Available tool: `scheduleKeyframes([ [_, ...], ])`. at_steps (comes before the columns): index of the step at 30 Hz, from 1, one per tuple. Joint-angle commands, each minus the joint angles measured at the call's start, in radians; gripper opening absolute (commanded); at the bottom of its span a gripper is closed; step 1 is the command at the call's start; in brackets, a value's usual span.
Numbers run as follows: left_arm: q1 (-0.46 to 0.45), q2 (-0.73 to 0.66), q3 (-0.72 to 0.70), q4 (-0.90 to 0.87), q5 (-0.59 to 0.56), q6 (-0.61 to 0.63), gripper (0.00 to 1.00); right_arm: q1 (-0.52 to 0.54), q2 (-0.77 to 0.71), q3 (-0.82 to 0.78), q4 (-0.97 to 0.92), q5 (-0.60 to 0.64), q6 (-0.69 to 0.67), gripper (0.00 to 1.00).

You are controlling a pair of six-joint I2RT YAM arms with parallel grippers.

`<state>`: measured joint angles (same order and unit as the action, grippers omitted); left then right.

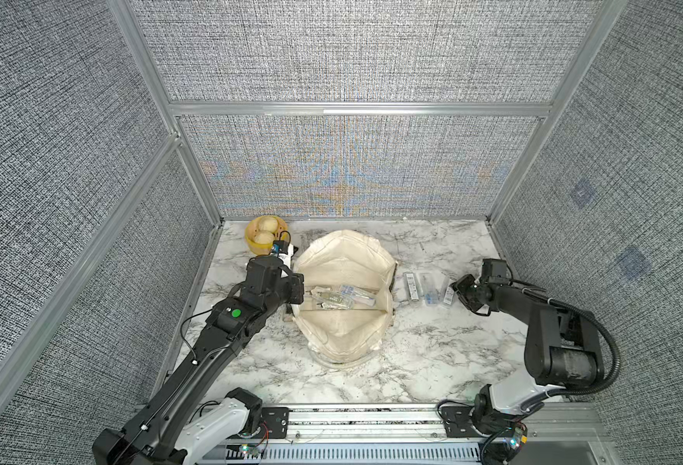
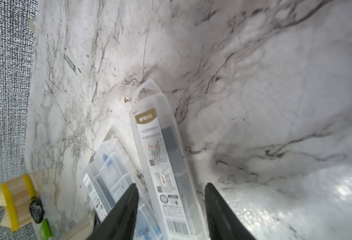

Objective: Take out the compass set from the canvas bag
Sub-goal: Place the compass set at the center of the board.

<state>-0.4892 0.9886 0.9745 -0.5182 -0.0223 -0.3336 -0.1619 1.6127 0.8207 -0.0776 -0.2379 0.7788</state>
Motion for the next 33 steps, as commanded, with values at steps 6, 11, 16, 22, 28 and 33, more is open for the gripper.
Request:
scheduleKeyframes([
  [6, 0.000, 0.002, 0.002, 0.022, 0.016, -0.001, 0.00, 0.001, 0.082, 0.121, -0.075, 0.032, -0.073, 0.58],
  [11, 0.000, -0.004, -0.002, 0.023, 0.016, -0.004, 0.00, 0.001, 0.112, 0.138, -0.062, 0.019, -0.076, 0.60],
  [16, 0.000, -0.003, -0.001, 0.024, 0.021, -0.003, 0.00, 0.001, 0.143, 0.158, -0.057, -0.005, -0.070, 0.60],
  [22, -0.001, -0.003, -0.006, 0.023, 0.022, -0.007, 0.00, 0.002, 0.167, 0.167, -0.050, -0.017, -0.066, 0.60],
  [28, -0.001, 0.000, -0.008, 0.026, 0.021, -0.008, 0.00, 0.008, 0.193, 0.217, -0.045, -0.028, -0.057, 0.59],
  [33, 0.000, 0.003, -0.007, 0.026, 0.022, -0.010, 0.00, 0.016, 0.217, 0.240, -0.044, -0.034, -0.053, 0.59],
])
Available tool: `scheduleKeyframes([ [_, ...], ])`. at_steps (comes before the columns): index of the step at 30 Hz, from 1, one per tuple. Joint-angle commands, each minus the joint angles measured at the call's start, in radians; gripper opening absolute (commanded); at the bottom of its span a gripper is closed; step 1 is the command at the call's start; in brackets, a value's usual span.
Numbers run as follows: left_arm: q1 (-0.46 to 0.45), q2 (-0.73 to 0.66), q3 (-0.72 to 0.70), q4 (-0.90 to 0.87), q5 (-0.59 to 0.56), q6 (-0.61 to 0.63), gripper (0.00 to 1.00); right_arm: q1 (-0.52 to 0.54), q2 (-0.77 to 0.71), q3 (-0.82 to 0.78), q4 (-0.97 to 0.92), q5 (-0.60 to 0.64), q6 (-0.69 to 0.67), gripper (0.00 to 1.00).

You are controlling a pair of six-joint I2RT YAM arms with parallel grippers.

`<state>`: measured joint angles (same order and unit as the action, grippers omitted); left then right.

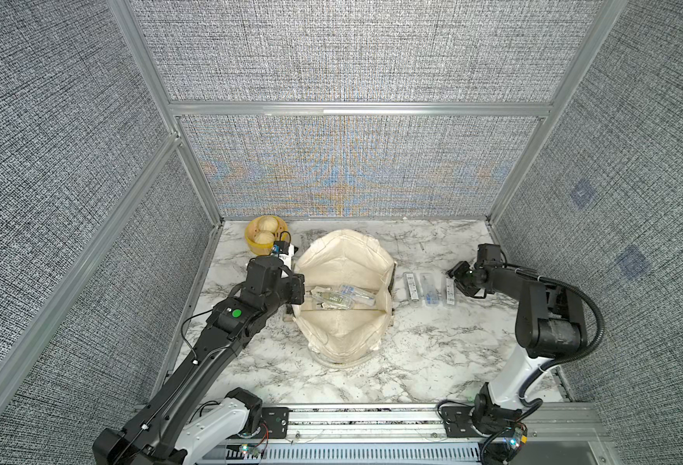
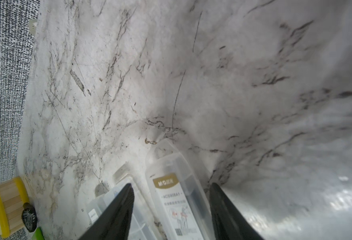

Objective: Take out the compass set from the canvas bag
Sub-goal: Place the compass set at the center of the board, then pick up the compass set from the canvas bag.

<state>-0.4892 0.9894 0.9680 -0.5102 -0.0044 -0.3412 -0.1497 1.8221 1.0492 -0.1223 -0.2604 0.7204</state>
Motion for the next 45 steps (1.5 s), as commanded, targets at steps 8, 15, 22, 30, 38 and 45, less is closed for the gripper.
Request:
scheduleKeyframes([
  [8, 0.000, 0.004, -0.001, 0.018, 0.002, -0.002, 0.00, 0.018, 0.019, 0.025, 0.001, -0.013, 0.011, 0.59],
  [15, 0.000, 0.004, -0.002, 0.017, 0.004, -0.002, 0.00, 0.012, -0.025, 0.012, -0.017, 0.011, 0.001, 0.59],
  [22, 0.000, -0.016, -0.002, -0.018, -0.007, 0.001, 0.00, 0.026, -0.253, 0.064, -0.142, 0.010, -0.128, 0.54],
  [30, -0.001, -0.089, -0.028, -0.065, 0.006, -0.029, 0.00, 0.388, -0.651, 0.124, -0.316, 0.049, -0.539, 0.46],
  [38, 0.000, -0.108, -0.070, -0.080, -0.004, -0.067, 0.00, 0.906, -0.736, 0.152, -0.366, 0.052, -0.949, 0.45],
  [45, -0.001, -0.110, -0.074, -0.066, -0.022, -0.069, 0.00, 1.085, -0.375, 0.267, -0.373, 0.161, -1.135, 0.39],
])
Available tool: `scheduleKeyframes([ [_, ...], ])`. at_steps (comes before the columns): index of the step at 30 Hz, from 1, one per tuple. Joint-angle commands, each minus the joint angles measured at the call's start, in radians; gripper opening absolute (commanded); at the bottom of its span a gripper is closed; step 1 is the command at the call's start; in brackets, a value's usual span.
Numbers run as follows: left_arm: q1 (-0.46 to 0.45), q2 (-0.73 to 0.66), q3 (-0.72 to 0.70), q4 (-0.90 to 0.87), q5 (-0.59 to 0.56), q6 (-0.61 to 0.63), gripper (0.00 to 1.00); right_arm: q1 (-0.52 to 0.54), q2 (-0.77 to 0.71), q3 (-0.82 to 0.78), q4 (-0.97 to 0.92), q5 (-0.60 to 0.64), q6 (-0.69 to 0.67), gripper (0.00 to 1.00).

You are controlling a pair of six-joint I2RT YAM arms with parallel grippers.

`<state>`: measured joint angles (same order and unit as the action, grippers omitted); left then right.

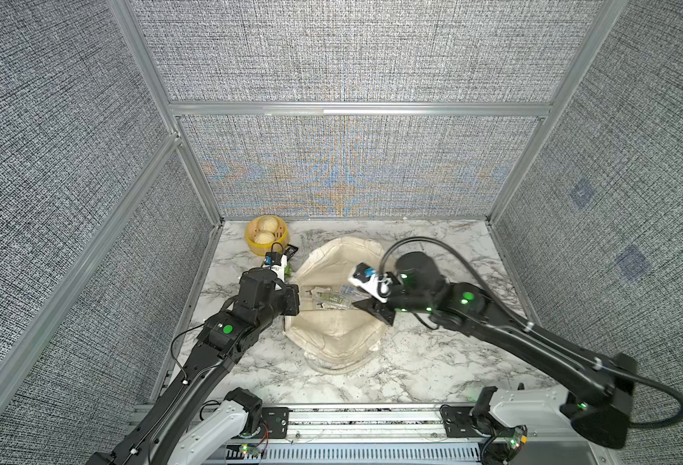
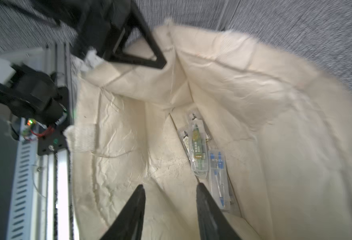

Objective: Take out the compass set from the canvas bag
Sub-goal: Pick up the compass set from the canvas bag.

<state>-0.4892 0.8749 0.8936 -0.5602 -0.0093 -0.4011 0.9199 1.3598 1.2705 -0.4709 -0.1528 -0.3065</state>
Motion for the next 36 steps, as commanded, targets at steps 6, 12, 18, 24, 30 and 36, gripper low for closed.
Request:
scheduleKeyframes([
  [6, -0.001, 0.033, 0.042, -0.036, -0.051, -0.012, 0.00, 0.005, 0.408, 0.180, 0.001, 0.161, -0.134, 0.33],
  [12, -0.001, 0.059, 0.081, -0.045, -0.089, -0.030, 0.00, -0.050, 0.573, 0.236, 0.053, 0.142, -0.089, 0.31],
  [18, 0.000, 0.081, 0.090, -0.041, -0.079, -0.019, 0.00, -0.074, 0.672, 0.274, 0.065, 0.107, -0.030, 0.34],
  [24, 0.000, 0.081, 0.079, -0.030, -0.072, -0.020, 0.00, -0.088, 0.725, 0.312, 0.071, 0.062, 0.011, 0.41],
  [30, 0.000, 0.075, 0.073, -0.035, -0.077, -0.013, 0.00, -0.099, 0.796, 0.376, 0.008, 0.059, 0.041, 0.48],
  [36, 0.000, 0.069, 0.063, -0.031, -0.083, -0.008, 0.00, -0.098, 0.817, 0.355, 0.001, 0.028, 0.068, 0.55],
])
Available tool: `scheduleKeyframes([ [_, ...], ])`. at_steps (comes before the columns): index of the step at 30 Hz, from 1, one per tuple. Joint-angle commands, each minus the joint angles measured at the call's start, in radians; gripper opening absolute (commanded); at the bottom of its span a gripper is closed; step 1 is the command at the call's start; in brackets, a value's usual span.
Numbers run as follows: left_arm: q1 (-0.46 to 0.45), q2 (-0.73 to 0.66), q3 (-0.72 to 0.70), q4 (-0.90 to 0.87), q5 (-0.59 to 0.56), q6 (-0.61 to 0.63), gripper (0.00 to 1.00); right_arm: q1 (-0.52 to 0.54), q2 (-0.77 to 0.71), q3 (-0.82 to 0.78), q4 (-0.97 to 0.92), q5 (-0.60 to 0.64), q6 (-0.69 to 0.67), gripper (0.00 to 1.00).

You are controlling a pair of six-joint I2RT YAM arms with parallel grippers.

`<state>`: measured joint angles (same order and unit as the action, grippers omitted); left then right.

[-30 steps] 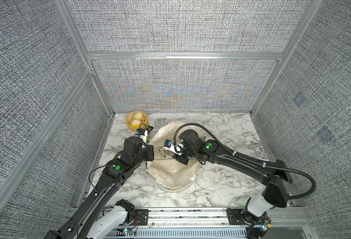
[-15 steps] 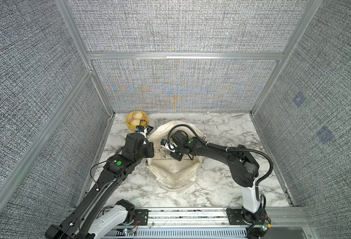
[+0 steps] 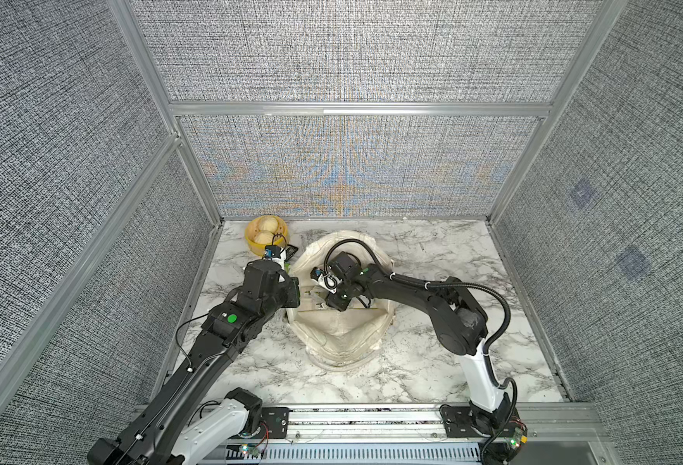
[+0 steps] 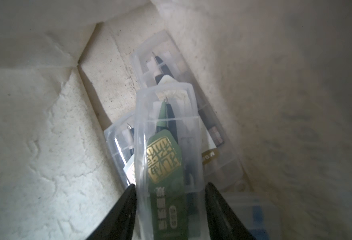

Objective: Take out the compass set from the canvas bag
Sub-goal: Pick up the compass set from the canvas bag.

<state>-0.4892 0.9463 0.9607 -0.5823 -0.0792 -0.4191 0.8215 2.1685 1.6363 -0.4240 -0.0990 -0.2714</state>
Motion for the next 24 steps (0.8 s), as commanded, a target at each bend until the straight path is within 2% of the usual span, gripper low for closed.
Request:
scheduleKeyframes([
  [1, 0.000, -0.002, -0.006, -0.006, -0.013, 0.011, 0.00, 0.001, 0.011, -0.016, -0.045, -0.028, 0.036, 0.56],
  [9, 0.000, -0.002, -0.019, 0.008, -0.010, 0.014, 0.00, 0.005, 0.054, 0.002, -0.056, -0.032, 0.053, 0.57],
  [17, 0.000, -0.024, -0.028, -0.001, -0.022, 0.019, 0.00, 0.005, 0.058, 0.050, -0.104, -0.036, 0.068, 0.43],
  [24, -0.001, -0.026, -0.027, -0.002, -0.021, 0.016, 0.00, 0.008, 0.003, 0.033, -0.114, -0.013, 0.083, 0.38],
])
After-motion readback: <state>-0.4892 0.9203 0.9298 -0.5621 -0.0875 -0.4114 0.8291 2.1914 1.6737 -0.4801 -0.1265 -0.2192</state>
